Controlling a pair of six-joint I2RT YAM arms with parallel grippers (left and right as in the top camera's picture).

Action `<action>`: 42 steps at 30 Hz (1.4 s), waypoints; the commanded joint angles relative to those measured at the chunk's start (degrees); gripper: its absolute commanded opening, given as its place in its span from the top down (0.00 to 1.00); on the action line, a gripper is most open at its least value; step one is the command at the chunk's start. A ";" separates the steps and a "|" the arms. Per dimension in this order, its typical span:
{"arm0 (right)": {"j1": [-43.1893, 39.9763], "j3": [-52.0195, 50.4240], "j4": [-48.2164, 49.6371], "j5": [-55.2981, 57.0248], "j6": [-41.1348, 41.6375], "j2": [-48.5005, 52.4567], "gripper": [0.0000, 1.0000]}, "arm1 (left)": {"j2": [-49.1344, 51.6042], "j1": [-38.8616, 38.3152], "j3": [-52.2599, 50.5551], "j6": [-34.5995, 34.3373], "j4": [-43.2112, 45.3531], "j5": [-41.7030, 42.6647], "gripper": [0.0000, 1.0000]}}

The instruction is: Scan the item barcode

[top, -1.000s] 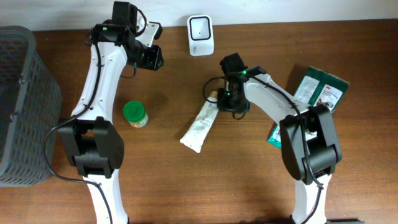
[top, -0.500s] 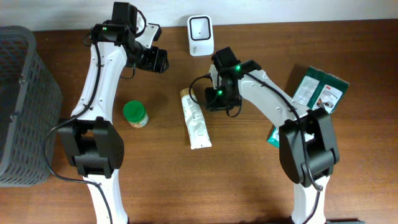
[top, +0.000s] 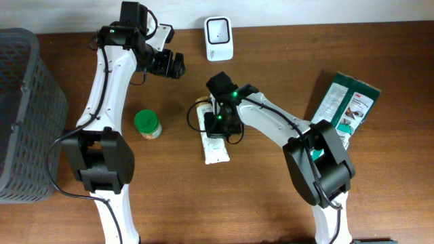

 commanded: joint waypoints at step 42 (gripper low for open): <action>-5.57 -10.12 17.35 -14.16 -0.28 4.26 0.96 | -0.35 16.63 8.72 -0.74 -8.37 3.30 0.01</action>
